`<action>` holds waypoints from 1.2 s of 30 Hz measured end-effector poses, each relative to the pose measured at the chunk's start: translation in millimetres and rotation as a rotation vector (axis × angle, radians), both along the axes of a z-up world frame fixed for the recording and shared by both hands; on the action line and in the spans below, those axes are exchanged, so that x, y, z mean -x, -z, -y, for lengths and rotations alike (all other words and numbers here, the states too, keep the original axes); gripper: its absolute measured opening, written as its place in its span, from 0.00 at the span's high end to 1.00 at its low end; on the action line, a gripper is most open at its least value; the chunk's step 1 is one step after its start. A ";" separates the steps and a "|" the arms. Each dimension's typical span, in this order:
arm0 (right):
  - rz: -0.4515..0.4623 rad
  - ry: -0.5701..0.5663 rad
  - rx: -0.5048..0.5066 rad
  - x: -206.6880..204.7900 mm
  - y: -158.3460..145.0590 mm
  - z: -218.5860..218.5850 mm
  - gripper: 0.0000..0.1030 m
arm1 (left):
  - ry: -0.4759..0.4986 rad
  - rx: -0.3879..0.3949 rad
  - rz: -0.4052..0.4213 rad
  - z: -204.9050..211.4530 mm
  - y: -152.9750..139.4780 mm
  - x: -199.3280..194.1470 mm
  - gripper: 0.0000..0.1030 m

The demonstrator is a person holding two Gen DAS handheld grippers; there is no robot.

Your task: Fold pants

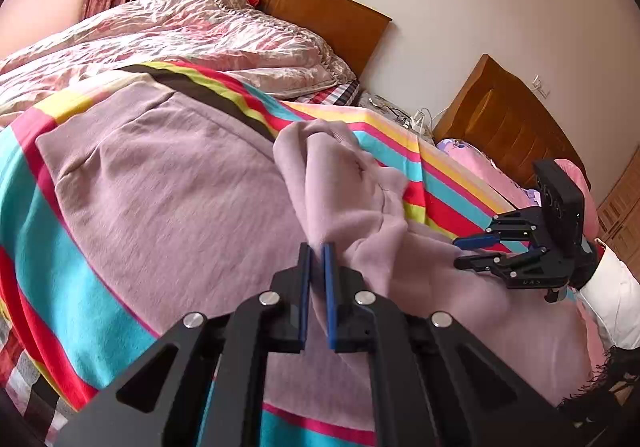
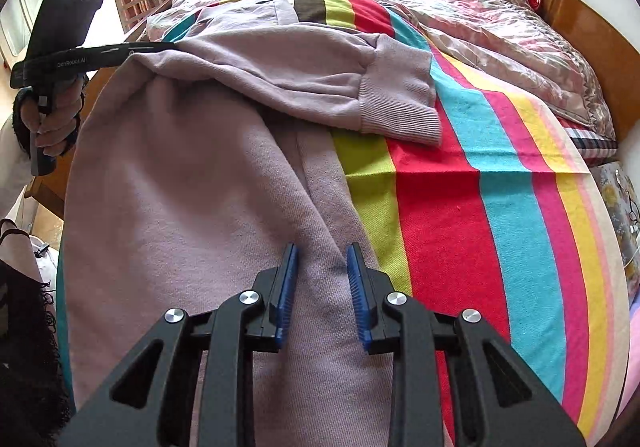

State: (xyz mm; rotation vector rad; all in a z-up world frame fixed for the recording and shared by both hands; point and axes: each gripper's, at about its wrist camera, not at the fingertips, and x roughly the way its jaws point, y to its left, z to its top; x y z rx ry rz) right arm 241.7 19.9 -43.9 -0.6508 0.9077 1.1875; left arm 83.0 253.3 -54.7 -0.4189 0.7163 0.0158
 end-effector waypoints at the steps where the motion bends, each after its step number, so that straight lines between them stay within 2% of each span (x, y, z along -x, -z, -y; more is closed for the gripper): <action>1: 0.008 0.001 0.004 1.3 -0.1 -0.5 0.74 | -0.031 -0.028 -0.044 -2.1 8.9 7.7 0.94; 2: 0.019 0.001 0.008 3.9 -0.5 -0.8 0.75 | -0.047 -0.041 -0.071 -2.8 14.7 15.4 0.94; 3: 0.029 -0.002 0.014 5.8 -0.7 -2.9 0.77 | -0.066 -0.032 -0.064 -5.8 15.0 21.6 0.94; 4: 0.038 -0.006 0.023 9.4 -0.8 -3.7 0.84 | -0.098 -0.027 -0.053 -8.6 10.7 25.6 0.93; 5: 0.054 -0.004 0.029 11.3 -0.7 -5.1 0.84 | -0.118 -0.026 -0.031 -10.1 2.6 27.0 0.85; 7: 0.067 0.012 0.027 10.9 -1.6 -5.7 0.84 | -0.099 -0.011 0.036 -7.9 -21.1 21.9 0.56; 8: 0.050 0.027 0.023 8.2 -1.8 -5.8 0.84 | -0.064 -0.002 0.054 -3.0 -34.1 13.6 0.30; 9: 0.028 0.039 0.022 5.8 -1.3 -5.9 0.83 | 0.008 0.002 0.054 6.0 -45.1 0.1 0.21; 10: 0.018 0.049 0.021 4.0 -0.7 -6.7 0.83 | 0.065 -0.011 0.054 16.0 -54.3 -13.4 0.21; 12: 0.019 0.055 0.026 4.1 0.6 -7.9 0.82 | 0.164 -0.129 -0.018 50.0 -65.6 -56.3 0.19; 14: 0.015 0.072 0.024 4.4 1.0 -7.9 0.82 | 0.297 -0.284 -0.113 90.2 -59.7 -98.0 0.19; 16: 0.023 0.083 0.027 6.1 1.0 -7.9 0.82 | 0.379 -0.361 -0.229 118.1 -39.6 -136.1 0.25; 18: 0.020 0.100 0.026 6.2 1.0 -7.5 0.82 | 0.425 -0.421 -0.359 133.6 -12.7 -165.4 0.42; 19: 0.021 0.106 0.026 6.2 1.1 -7.5 0.82 | 0.414 -0.455 -0.412 132.6 1.8 -175.8 0.48; 20: 0.021 0.113 0.025 6.0 1.2 -7.4 0.82 | 0.406 -0.455 -0.436 130.1 8.3 -182.3 0.52; 21: 0.020 0.118 0.022 5.8 1.4 -7.3 0.82 | 0.409 -0.432 -0.428 125.4 8.4 -183.8 0.63; 22: 0.018 0.122 0.018 5.7 1.5 -6.7 0.82 | 0.380 -0.430 -0.418 116.3 7.3 -181.9 0.80; 23: 0.017 0.120 0.015 5.7 1.6 -6.1 0.82 | 0.358 -0.398 -0.369 107.2 -2.1 -176.3 0.97; 25: 0.019 0.113 0.016 4.9 1.6 -5.5 0.82 | 0.290 -0.275 -0.178 74.0 -35.1 -149.9 0.97; 26: 0.020 0.111 0.019 4.2 1.5 -5.2 0.81 | 0.207 -0.194 -0.096 46.0 -51.1 -132.0 0.97; 27: 0.023 0.112 0.024 3.1 1.3 -5.2 0.79 | 0.122 -0.078 -0.018 12.3 -62.6 -110.8 0.97; 28: 0.030 0.117 0.029 1.7 1.5 -5.1 0.72 | 0.050 0.040 0.073 -19.4 -68.6 -85.3 0.97; 29: 0.032 0.121 0.029 0.1 1.7 -5.0 0.67 | -0.031 0.125 0.123 -49.8 -65.6 -59.6 0.97; 30: 0.026 0.119 0.026 -1.1 1.9 -4.2 0.67 | -0.119 0.176 0.120 -77.1 -55.0 -36.5 0.97; 31: 0.024 0.116 0.021 -1.1 2.3 -3.6 0.67 | -0.164 0.202 0.107 -95.8 -43.9 -21.0 0.97; 33: 0.037 0.103 0.015 0.8 2.4 -2.6 0.67 | -0.247 0.219 0.040 -118.6 -22.5 -2.1 0.97; 36: 0.045 0.095 0.021 1.6 1.8 -3.4 0.67 | -0.243 0.181 -0.004 -112.9 -14.0 8.4 0.93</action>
